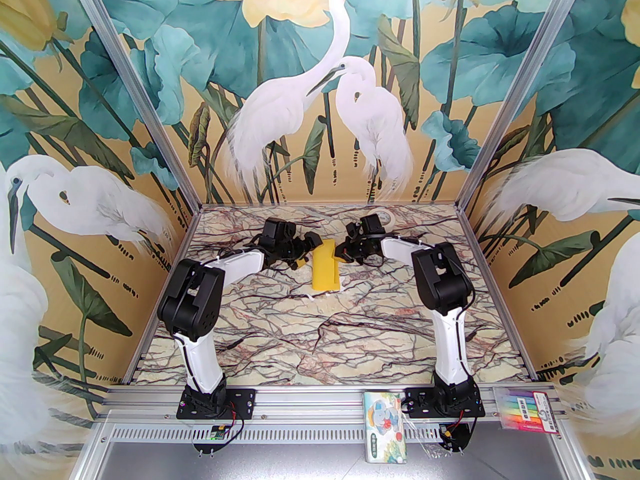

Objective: Fold a paper plane with a square sheet of paper (fold left side to right side)

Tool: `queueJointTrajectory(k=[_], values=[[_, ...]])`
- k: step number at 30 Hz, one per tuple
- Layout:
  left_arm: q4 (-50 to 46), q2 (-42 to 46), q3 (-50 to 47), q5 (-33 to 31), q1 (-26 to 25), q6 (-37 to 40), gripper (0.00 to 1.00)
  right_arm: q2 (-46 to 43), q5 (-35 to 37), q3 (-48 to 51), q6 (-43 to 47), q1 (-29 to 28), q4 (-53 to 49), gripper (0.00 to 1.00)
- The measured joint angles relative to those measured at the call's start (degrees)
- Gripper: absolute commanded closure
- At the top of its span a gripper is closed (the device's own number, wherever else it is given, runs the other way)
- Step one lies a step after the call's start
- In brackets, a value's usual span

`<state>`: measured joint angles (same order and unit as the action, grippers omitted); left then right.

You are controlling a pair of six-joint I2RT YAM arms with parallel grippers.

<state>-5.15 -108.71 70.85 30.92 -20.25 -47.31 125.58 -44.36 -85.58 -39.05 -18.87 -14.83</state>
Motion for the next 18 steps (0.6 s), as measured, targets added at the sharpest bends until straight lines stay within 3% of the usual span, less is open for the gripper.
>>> queueJointTrajectory(k=[5, 14, 18], values=[[-4.59, -1.62, 2.34, -0.13, -0.07, 2.49, 0.30, 0.11, -0.02, -0.17, 1.86, 0.72, -1.84, 1.00], [-9.81, -8.83, 6.56, 0.61, -1.46, 5.44, 0.33, 2.80, -0.04, -2.75, 3.56, 0.74, -3.17, 1.00], [-11.19, -10.73, 7.98, 1.01, -1.79, 6.69, 0.41, 4.07, -0.02, -3.50, 4.20, 0.74, -4.11, 1.00]])
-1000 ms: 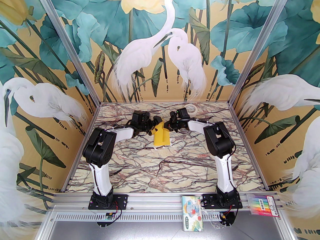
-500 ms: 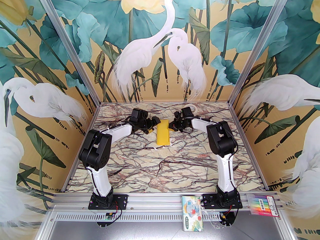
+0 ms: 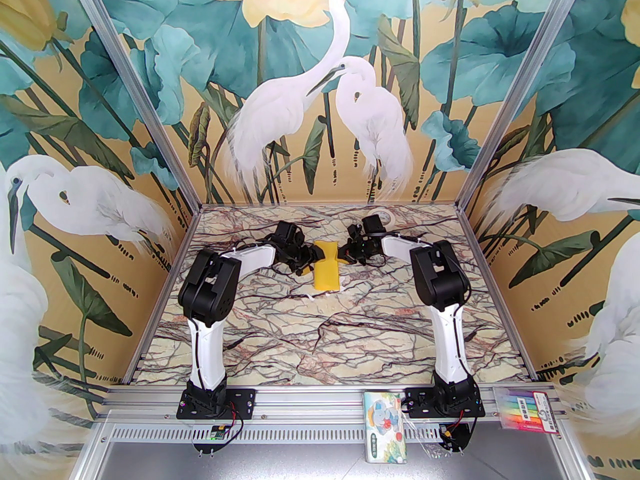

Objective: Fold a paper plane with a square sheet of paper (fold left side to right side)

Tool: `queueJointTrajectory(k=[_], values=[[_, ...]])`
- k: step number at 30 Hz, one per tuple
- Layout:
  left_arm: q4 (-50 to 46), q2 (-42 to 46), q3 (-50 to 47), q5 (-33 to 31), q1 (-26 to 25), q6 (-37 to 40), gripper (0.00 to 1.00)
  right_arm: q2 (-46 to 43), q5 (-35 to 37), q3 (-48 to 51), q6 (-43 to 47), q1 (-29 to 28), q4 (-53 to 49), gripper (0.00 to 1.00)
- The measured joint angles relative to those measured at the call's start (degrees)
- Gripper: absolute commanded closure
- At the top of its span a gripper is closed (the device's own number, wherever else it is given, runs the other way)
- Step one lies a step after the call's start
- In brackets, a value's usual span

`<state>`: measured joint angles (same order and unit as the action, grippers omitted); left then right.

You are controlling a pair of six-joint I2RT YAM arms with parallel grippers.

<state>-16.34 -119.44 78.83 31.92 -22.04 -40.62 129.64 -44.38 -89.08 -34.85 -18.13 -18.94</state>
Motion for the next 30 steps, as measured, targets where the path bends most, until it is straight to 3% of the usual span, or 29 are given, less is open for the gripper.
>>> queueJointTrajectory(k=[2, 5, 19, 23, 30], values=[[-0.66, -0.81, 1.14, 0.20, -0.24, 0.61, 0.50, 0.61, 0.00, -0.66, 0.22, 0.15, -0.39, 1.00], [-1.07, -1.79, 2.47, 0.35, -0.68, 1.29, 0.52, 1.38, 0.00, -1.60, 0.26, 0.15, -0.61, 1.00], [-6.14, -3.21, 5.14, -1.66, -2.05, 3.87, 0.49, 1.57, 0.26, -2.23, 0.48, 0.26, -1.53, 1.00], [-7.93, -3.72, 6.51, -3.04, -2.54, 4.35, 0.49, 1.57, 0.87, -2.27, 0.70, 0.31, -1.88, 0.78], [-10.49, -4.44, 8.41, -4.63, -3.06, 4.46, 0.50, 0.52, 2.67, -1.57, 1.42, 0.66, -1.84, 0.65]])
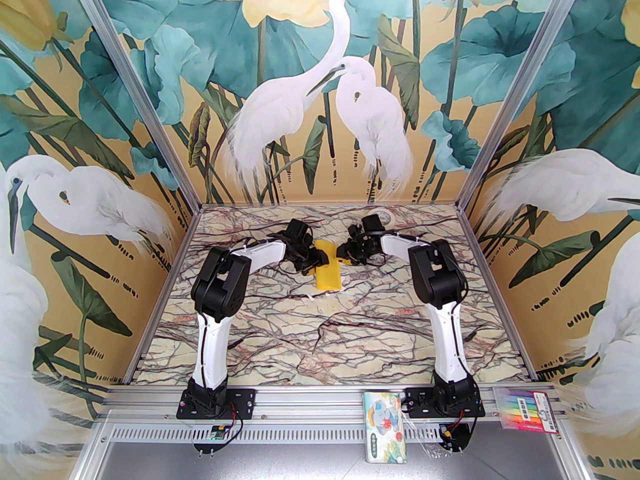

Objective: Fold a paper plane with a square sheet of paper (fold left side to right side)

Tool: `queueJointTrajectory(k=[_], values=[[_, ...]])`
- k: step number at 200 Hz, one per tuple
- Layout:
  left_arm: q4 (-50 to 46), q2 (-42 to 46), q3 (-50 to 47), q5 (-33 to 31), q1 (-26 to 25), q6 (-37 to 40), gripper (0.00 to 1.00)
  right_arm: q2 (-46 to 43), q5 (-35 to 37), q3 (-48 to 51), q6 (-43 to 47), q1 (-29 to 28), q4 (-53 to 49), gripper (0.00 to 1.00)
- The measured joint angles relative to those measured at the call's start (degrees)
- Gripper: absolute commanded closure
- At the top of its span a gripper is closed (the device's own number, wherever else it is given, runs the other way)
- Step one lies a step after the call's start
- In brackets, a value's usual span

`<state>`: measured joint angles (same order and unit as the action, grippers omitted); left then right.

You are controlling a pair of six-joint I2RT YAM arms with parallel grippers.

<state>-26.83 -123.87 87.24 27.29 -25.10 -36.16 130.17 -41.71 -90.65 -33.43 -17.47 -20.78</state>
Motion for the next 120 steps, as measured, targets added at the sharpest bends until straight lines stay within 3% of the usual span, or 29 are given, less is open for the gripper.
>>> queueJointTrajectory(k=[120], values=[[-9.31, -3.41, 7.82, -2.34, -1.07, 2.40, 0.46, -7.54, 7.23, 7.28, 0.04, 1.16, 1.70, 0.66]])
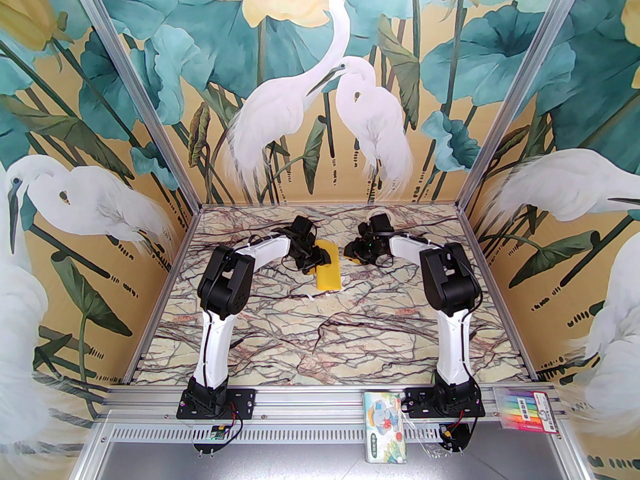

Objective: Fold a paper plane with a square sheet of paper (fold left side to right side)

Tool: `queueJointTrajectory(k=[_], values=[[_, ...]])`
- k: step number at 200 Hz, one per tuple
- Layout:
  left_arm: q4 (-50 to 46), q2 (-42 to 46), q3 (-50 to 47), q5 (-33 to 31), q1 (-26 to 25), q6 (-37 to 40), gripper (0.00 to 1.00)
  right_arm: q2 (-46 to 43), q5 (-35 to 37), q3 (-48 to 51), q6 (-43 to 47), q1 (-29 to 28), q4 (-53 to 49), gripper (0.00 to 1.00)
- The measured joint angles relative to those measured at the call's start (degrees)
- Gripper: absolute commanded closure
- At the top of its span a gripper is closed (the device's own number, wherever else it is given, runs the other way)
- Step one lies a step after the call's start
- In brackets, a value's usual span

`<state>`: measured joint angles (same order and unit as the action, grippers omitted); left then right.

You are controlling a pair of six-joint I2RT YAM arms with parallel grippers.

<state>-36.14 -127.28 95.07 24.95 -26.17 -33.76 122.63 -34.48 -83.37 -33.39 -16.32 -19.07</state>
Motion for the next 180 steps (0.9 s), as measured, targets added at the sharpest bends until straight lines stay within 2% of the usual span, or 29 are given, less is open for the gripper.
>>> queueJointTrajectory(k=[52, 92, 153, 180], values=[[-5.03, -2.10, 4.26, -0.98, -0.39, 2.69, 0.45, -1.79, 0.22, 0.55, -0.24, 0.00, 0.72, 0.67], [-8.00, -3.39, 6.95, -1.20, -0.55, 3.93, 0.45, -1.95, 0.24, 1.73, -0.87, 0.00, 1.31, 0.71], [-11.61, -5.18, 10.34, -1.92, -0.87, 4.50, 0.45, -2.01, 0.22, 2.67, -2.05, -0.33, 2.12, 0.99], [-12.22, -5.55, 10.97, -1.95, -0.90, 4.48, 0.45, -2.01, 0.17, 2.69, -2.60, -1.20, 2.91, 1.00]])
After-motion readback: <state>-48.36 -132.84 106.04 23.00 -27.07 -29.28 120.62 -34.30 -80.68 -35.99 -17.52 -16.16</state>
